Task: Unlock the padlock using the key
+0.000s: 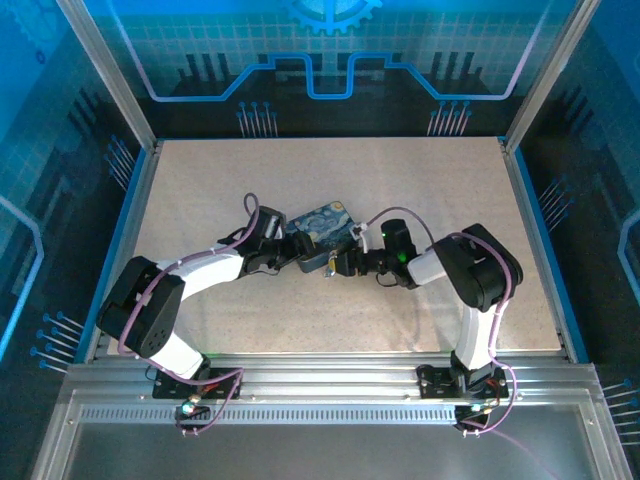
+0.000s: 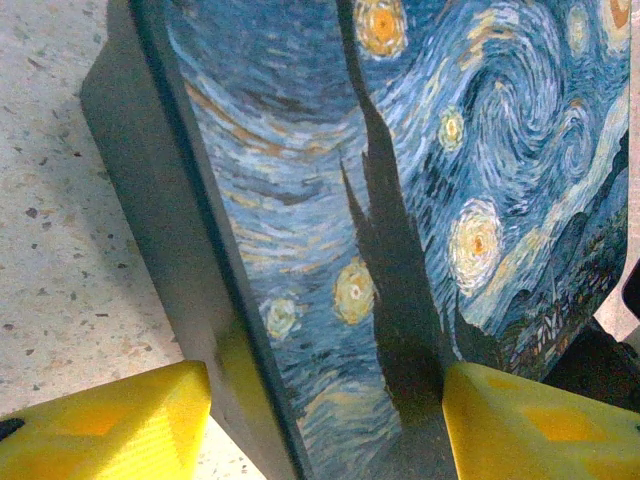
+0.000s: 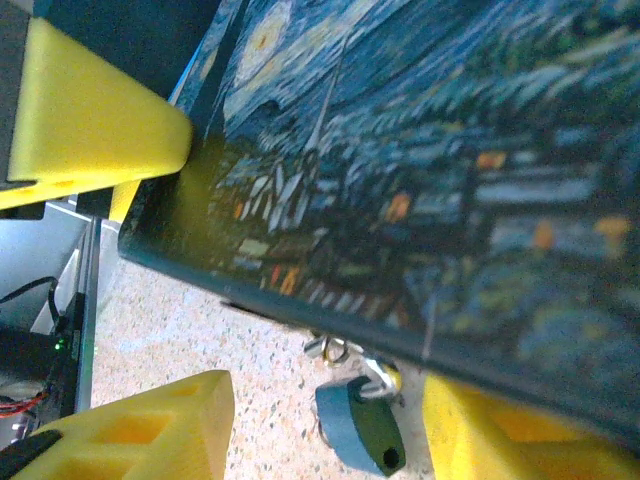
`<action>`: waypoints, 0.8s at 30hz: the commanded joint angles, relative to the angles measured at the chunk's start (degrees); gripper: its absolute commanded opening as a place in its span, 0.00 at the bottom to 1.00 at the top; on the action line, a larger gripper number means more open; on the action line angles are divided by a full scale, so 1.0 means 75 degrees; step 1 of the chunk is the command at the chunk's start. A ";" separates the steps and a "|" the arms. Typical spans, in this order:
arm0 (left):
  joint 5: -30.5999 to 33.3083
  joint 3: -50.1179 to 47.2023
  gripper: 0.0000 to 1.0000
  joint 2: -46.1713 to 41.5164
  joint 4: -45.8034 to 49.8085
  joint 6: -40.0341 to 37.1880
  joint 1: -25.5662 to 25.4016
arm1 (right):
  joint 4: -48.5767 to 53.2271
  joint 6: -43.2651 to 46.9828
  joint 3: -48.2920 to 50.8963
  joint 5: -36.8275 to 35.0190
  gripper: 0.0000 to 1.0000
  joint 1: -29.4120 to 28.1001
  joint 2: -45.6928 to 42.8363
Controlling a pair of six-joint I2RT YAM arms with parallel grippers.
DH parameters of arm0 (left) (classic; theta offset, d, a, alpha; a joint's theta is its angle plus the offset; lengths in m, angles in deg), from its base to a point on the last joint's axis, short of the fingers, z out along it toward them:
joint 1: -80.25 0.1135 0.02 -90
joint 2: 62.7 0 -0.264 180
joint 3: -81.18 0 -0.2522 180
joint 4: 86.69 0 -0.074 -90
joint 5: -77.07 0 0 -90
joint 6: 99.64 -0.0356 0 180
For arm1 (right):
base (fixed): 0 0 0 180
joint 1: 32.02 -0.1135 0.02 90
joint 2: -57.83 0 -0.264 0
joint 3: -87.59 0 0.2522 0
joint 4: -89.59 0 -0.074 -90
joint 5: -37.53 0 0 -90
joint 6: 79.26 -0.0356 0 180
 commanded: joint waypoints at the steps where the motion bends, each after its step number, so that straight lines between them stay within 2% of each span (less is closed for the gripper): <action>1: 0.0107 -0.0064 0.64 0.0014 0.0648 -0.0027 -0.0154 | -0.0228 -0.0037 -0.0195 0.0244 0.50 -0.0069 0.0242; 14: 0.0168 -0.0059 0.64 -0.0020 0.0701 -0.0042 -0.0181 | -0.0076 0.0003 -0.0249 0.0238 0.26 -0.0060 0.0350; 24: 0.0182 -0.0078 0.64 -0.0037 0.0709 -0.0036 -0.0171 | 0.0147 0.0055 -0.0208 0.0160 0.15 -0.0027 0.0337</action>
